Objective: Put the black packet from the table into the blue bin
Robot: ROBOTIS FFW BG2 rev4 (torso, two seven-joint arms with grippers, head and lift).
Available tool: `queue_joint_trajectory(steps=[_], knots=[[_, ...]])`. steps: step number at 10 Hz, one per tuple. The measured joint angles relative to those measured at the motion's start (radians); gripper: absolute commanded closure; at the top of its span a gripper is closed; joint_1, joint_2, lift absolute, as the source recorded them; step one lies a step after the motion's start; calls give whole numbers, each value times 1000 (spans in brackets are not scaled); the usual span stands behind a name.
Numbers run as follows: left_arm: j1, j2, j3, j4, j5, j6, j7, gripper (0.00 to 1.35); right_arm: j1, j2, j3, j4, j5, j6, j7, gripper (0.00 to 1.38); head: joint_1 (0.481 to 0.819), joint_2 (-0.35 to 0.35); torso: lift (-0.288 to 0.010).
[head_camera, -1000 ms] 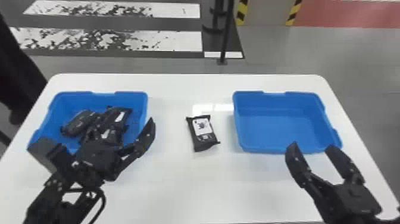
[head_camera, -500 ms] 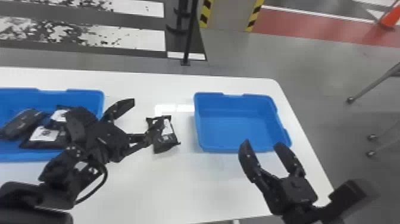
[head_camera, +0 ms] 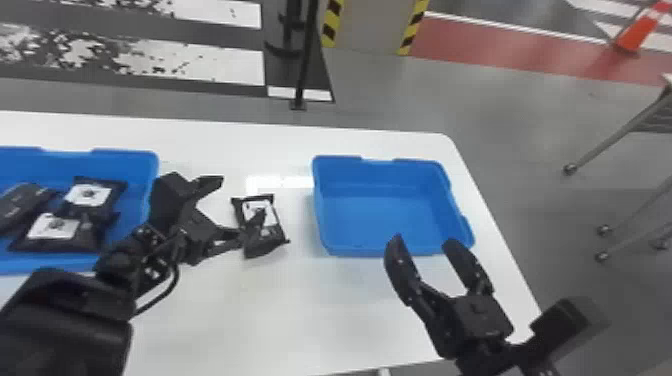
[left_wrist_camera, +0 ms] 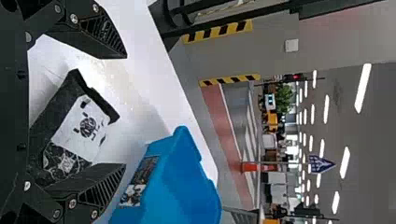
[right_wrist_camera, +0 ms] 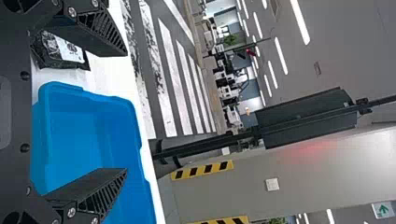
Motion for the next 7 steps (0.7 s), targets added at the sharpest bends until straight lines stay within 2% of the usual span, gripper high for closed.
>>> queue_joint_trajectory(steps=[3,7], knots=[[-83,-22,-32,76,-106,108,-2,211,-6,0,0,8,0,0,7,134,695,-250,-110],[-112,-28,-120,96,-104,237,-31,205,-10,0,0,13,0,0,10,134,695,-298,-110]])
